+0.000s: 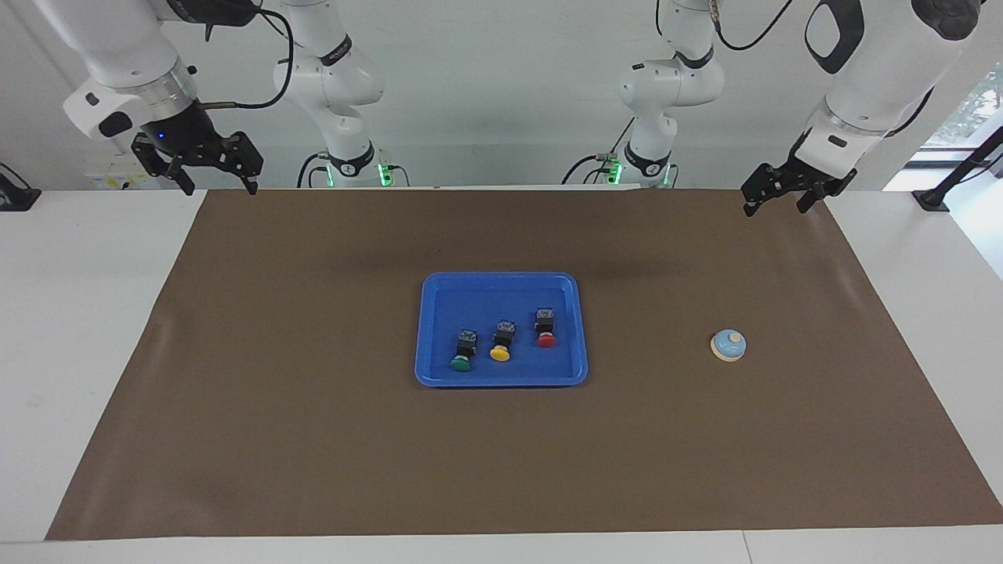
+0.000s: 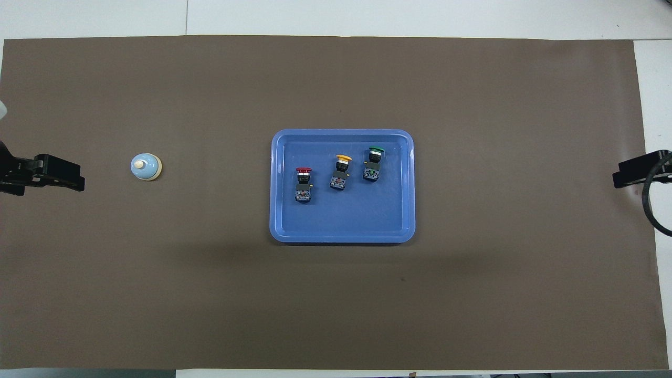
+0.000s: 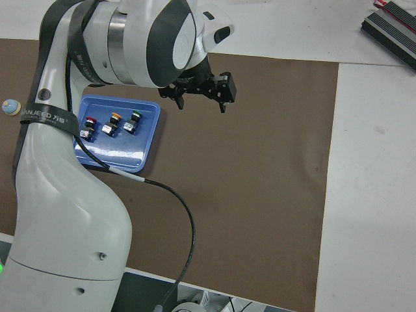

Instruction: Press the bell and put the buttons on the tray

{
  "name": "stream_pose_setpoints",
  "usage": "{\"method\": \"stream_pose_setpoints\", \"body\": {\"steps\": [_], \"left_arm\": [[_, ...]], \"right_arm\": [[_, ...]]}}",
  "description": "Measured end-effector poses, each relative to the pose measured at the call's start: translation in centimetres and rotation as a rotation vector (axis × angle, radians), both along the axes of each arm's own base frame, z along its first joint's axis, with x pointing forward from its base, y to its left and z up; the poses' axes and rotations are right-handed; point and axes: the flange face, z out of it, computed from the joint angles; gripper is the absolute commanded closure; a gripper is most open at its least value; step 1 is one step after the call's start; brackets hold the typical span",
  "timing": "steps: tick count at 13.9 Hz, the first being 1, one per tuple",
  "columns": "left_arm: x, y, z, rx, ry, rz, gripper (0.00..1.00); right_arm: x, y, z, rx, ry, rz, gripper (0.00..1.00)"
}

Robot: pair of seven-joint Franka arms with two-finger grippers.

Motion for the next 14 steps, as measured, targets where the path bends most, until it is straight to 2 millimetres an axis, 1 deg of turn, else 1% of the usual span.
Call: {"method": "stream_pose_setpoints", "body": {"steps": [14], "left_arm": [[0.05, -0.24, 0.38, -0.021, -0.009, -0.014, 0.00]], "right_arm": [[0.00, 0.00, 0.00, 0.000, 0.000, 0.000, 0.00]]}}
